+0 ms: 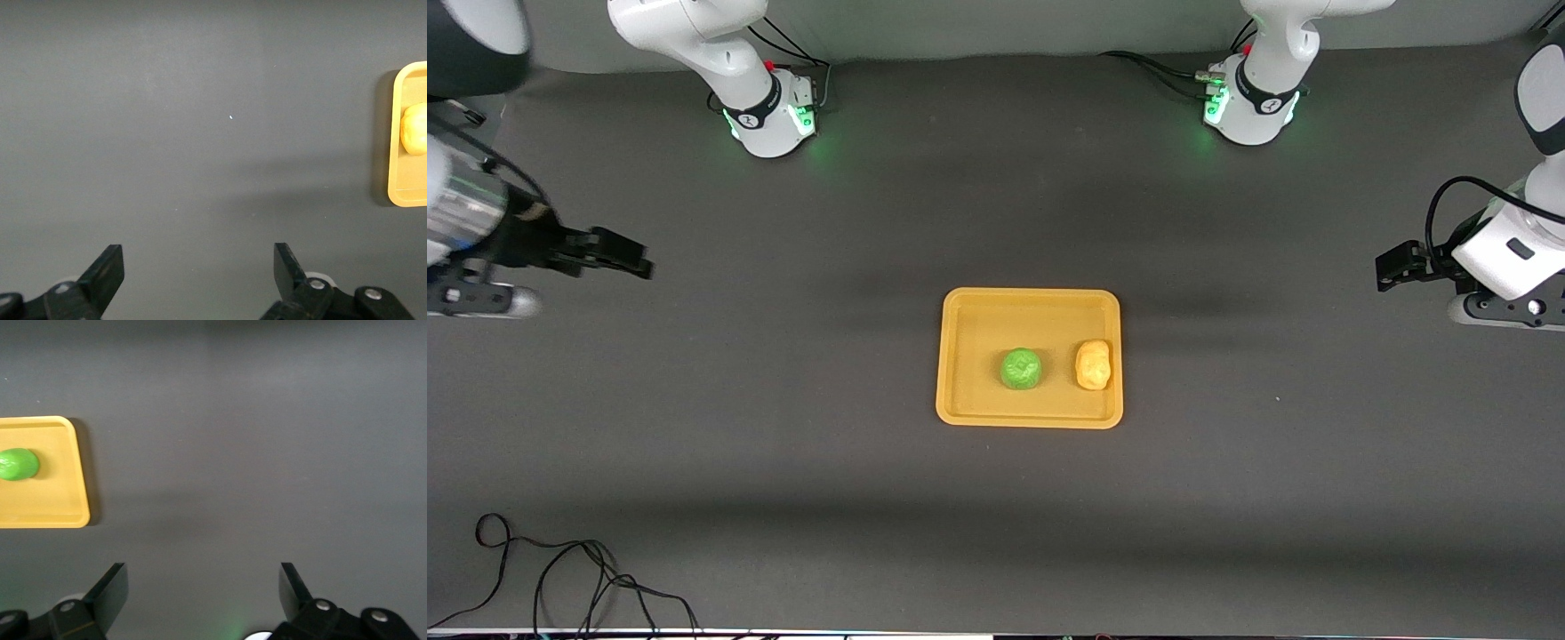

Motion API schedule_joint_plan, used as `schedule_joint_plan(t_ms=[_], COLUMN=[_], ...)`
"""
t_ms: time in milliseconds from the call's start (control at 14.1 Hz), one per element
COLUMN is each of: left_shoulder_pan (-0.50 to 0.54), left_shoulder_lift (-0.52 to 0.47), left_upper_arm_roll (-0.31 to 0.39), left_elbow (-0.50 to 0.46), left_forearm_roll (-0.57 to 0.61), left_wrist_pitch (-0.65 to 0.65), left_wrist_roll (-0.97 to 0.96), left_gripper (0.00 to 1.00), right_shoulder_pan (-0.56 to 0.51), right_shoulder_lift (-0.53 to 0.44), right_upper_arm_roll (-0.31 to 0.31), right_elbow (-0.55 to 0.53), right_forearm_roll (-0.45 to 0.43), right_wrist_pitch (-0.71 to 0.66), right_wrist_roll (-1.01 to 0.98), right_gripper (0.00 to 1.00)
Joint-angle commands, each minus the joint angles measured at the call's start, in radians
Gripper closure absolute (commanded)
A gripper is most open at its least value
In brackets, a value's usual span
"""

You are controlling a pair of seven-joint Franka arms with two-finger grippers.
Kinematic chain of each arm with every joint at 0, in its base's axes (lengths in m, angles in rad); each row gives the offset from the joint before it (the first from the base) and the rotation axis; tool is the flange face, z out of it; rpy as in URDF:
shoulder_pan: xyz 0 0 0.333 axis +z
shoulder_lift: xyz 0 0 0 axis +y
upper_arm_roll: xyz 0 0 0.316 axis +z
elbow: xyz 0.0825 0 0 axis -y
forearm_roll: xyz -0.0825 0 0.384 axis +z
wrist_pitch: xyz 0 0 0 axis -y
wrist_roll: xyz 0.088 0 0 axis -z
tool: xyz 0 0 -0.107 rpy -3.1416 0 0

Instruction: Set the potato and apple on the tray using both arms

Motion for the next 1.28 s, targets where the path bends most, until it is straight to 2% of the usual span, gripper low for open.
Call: schedule_joint_plan(t_ms=[0,142,426,781,923,1207], left_shoulder_pan=[-0.008,-0.008,-0.006,-0.006,0.003,-0.005], left_shoulder_lift=[0.004,0.005,0.008,0.01,0.011,0.016], left_upper_arm_roll=[0.003,0.003,0.003,0.003,0.004,0.004], left_elbow=[0.021,0.021,0.021,0.02,0.021,0.021], left_forearm_roll=[0.005,0.0,-0.003,-0.007,-0.062,-0.046], left_wrist_pitch=[-0.025,-0.025,-0.014,-0.009,-0.006,-0.005], left_wrist_roll=[0.0,0.002,0.002,0.002,0.011,0.011], left_gripper=[0.0,0.0,0.0,0.0,0.0,0.0], right_shoulder_pan=[-0.122,-0.182,-0.182,-0.177,-0.177,-0.179], right_shoulder_lift=[-0.038,-0.039,-0.07,-0.05,-0.047,-0.047], right_upper_arm_roll=[0.067,0.099,0.103,0.103,0.103,0.103], right_elbow=[-0.047,-0.05,-0.13,-0.089,-0.086,-0.086], right_forearm_roll=[-0.029,-0.055,-0.07,-0.08,-0.107,-0.106], right_wrist_pitch=[0.027,0.033,0.103,0.096,0.093,0.093], right_wrist_roll=[-0.099,-0.123,-0.132,-0.132,-0.132,-0.132], right_gripper=[0.0,0.0,0.0,0.0,0.0,0.0])
